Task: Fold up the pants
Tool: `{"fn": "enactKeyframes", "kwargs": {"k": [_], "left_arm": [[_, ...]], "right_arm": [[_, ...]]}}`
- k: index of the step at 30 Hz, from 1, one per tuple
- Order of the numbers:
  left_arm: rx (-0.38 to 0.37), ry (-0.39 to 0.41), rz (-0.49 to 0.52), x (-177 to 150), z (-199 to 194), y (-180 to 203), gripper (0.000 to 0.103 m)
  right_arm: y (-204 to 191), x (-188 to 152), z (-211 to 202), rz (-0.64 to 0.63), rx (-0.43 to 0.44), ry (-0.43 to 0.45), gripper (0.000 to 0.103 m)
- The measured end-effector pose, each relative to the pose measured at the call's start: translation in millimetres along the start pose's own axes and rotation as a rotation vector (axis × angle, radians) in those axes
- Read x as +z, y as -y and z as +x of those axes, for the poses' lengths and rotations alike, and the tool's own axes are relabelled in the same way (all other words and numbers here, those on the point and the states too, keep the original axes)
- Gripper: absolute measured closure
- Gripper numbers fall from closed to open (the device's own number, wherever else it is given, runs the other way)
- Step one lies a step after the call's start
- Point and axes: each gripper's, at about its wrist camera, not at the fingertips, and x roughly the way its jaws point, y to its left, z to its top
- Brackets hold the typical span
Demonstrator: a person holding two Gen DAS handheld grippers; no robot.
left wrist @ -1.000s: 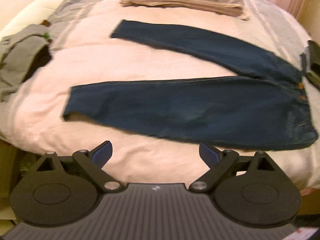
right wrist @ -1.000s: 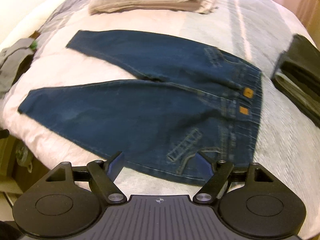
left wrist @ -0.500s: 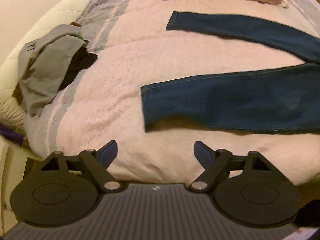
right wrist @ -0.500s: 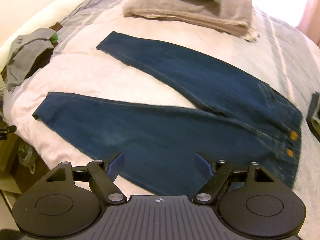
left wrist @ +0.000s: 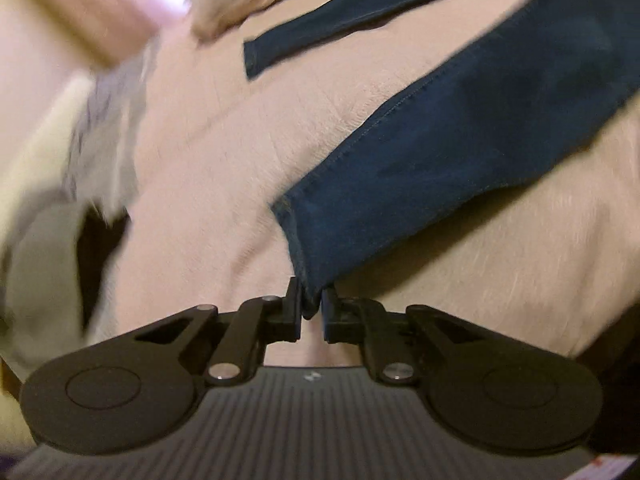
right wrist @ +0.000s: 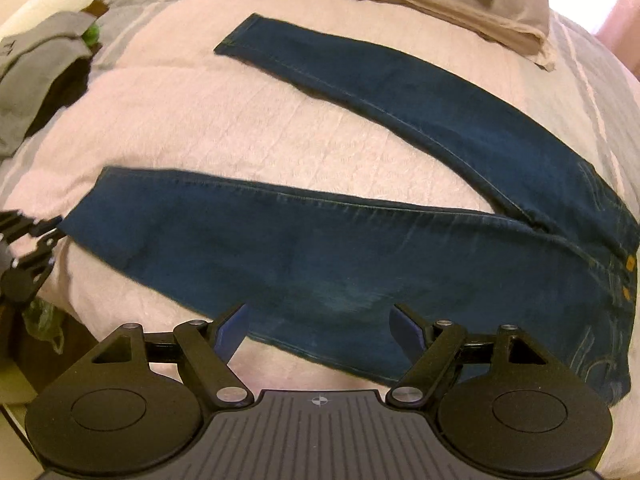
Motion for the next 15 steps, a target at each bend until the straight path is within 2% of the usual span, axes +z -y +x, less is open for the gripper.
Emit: {"fn": "enactKeyframes", "kwargs": {"k": [3, 5, 8, 13, 15], "left_arm": [[-0.097, -0.056, 0.035, -6, -2, 1, 0.095], [-0.162, -0.121, -0.066, -10, 0, -10, 0.093], [-0.182, -0.172, -0.172, -16, -7, -28, 0.09], [-0.219, -0.189, -0.355, -6, -26, -58, 0.087], [-0.241, -0.192, -0.428, 7, -33, -69, 0.083]], "right_arm": [[-6, 2, -4, 0.055, -0.016, 0.003, 0.028], [-2, 4, -8, 0.097, -0.025, 0.004, 0.028], [9, 2, -18, 0.14, -0.052, 0.009, 0.028], [42, -18, -36, 0.228, -0.099, -0.006, 0.028], [61, -30, -42, 0.281, -0.105, -0.016, 0.028]]}}
